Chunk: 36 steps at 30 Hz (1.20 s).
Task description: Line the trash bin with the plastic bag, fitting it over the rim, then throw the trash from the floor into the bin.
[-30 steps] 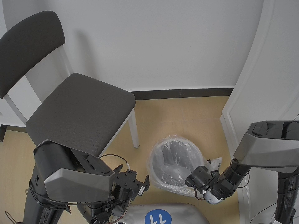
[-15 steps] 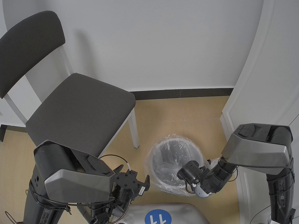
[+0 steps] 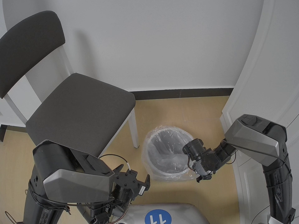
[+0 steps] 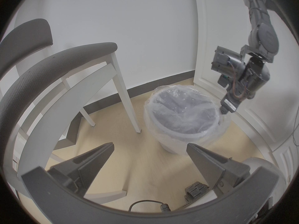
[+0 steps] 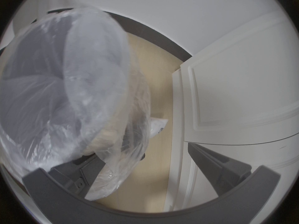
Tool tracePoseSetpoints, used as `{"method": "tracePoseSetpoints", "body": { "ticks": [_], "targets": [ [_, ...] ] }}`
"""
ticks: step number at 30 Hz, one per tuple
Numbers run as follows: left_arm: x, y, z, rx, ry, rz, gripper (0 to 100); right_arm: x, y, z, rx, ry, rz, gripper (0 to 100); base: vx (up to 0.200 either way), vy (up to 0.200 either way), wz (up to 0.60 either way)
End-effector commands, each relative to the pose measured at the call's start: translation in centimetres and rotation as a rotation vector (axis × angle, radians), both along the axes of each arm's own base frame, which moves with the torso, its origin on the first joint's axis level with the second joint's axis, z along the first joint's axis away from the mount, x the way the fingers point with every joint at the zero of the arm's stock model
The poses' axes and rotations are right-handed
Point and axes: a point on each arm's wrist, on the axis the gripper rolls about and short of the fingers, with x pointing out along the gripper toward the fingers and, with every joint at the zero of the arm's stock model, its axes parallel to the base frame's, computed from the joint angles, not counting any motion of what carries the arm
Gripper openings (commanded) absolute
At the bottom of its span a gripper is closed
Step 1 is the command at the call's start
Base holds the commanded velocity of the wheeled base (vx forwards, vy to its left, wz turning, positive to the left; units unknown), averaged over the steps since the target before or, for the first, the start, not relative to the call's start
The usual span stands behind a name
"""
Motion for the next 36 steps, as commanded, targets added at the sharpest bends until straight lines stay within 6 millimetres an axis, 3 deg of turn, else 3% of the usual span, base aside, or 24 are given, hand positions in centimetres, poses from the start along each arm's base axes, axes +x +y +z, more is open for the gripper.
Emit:
{"method": "tracePoseSetpoints", "body": {
  "ticks": [1, 7, 15, 23, 28, 30, 31, 36],
  "targets": [
    [0.0, 0.0, 0.0, -0.001, 0.0, 0.0, 100, 2.5, -1.5, 0.0, 0.017, -0.041, -0.055, 100, 0.0, 0.0, 0.0],
    [0.0, -0.1, -0.1, -0.002, 0.0, 0.0, 100, 4.1, -2.9, -0.7, 0.013, -0.014, -0.057, 100, 0.0, 0.0, 0.0],
    [0.4, 0.0, 0.1, -0.015, -0.013, 0.01, 100, 5.8, -2.4, -0.6, 0.052, -0.012, 0.012, 100, 0.0, 0.0, 0.0],
    [1.4, -0.3, -0.2, -0.03, -0.028, 0.023, 100, 3.8, -2.6, -0.8, 0.077, 0.086, 0.071, 100, 0.0, 0.0, 0.0],
    [2.7, -0.8, 0.2, -0.061, -0.062, 0.04, 100, 1.2, -2.2, 1.2, 0.175, 0.023, 0.066, 100, 0.0, 0.0, 0.0],
    [2.8, -0.9, 0.3, -0.064, -0.065, 0.041, 100, 1.0, -2.2, 1.3, 0.177, 0.019, 0.07, 100, 0.0, 0.0, 0.0],
    [3.1, -1.4, 0.7, -0.052, -0.079, 0.03, 100, -0.2, -2.2, 1.5, 0.196, -0.012, 0.087, 100, 0.0, 0.0, 0.0],
    [3.7, -3.1, 2.3, -0.025, -0.114, -0.009, 100, -1.1, -2.8, 2.6, 0.223, -0.085, 0.109, 100, 0.0, 0.0, 0.0]
  ]
}}
